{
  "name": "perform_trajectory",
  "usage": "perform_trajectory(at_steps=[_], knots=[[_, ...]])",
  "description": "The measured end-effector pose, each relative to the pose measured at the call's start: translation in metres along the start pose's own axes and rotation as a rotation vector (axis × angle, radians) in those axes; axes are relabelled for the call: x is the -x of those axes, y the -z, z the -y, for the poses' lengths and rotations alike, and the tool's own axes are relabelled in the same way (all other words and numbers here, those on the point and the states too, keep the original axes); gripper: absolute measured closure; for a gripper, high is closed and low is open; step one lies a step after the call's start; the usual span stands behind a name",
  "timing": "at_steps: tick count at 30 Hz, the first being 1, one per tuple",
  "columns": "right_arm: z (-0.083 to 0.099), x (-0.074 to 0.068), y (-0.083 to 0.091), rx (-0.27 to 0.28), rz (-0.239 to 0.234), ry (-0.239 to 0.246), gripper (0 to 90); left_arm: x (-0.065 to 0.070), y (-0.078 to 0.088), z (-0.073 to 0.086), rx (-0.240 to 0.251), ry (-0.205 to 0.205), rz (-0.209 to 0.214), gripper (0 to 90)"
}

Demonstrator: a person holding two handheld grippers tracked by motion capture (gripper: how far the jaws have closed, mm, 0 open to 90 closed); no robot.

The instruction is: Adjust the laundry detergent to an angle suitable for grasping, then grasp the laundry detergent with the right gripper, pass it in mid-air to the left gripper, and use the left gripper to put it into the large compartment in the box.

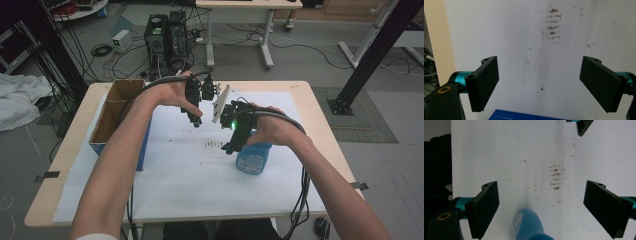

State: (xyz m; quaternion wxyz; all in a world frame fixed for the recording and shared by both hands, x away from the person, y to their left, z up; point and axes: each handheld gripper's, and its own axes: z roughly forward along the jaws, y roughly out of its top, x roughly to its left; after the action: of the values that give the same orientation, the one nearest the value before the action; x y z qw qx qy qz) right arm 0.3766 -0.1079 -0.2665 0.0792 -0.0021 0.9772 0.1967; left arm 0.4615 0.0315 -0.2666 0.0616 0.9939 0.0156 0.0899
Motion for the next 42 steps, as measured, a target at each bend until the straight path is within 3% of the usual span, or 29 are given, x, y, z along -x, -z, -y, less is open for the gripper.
perform_trajectory(at_steps=[6, 15, 24, 33, 42], knots=[[-0.001, -0.001, 0.001, -0.003, 0.002, -0.004, 12.3, 0.004, -0.001, 0.002, -0.009, 0.002, 0.004, 16.0], [-0.001, -0.003, 0.002, -0.004, -0.004, -0.001, 12.3, 0.009, 0.009, 0.007, -0.003, 0.012, -0.007, 16.0], [-0.002, -0.003, 0.001, -0.004, -0.009, 0.0, 12.3, 0.008, 0.006, 0.01, 0.0, 0.021, -0.006, 16.0], [0.011, -0.001, 0.018, 0.031, -0.001, -0.025, 12.4, 0.009, 0.005, 0.006, 0.019, 0.016, -0.008, 16.0], [0.041, -0.001, 0.045, 0.099, 0.02, -0.084, 12.3, 0.011, 0.007, 0.009, 0.033, 0.008, -0.008, 16.0]])
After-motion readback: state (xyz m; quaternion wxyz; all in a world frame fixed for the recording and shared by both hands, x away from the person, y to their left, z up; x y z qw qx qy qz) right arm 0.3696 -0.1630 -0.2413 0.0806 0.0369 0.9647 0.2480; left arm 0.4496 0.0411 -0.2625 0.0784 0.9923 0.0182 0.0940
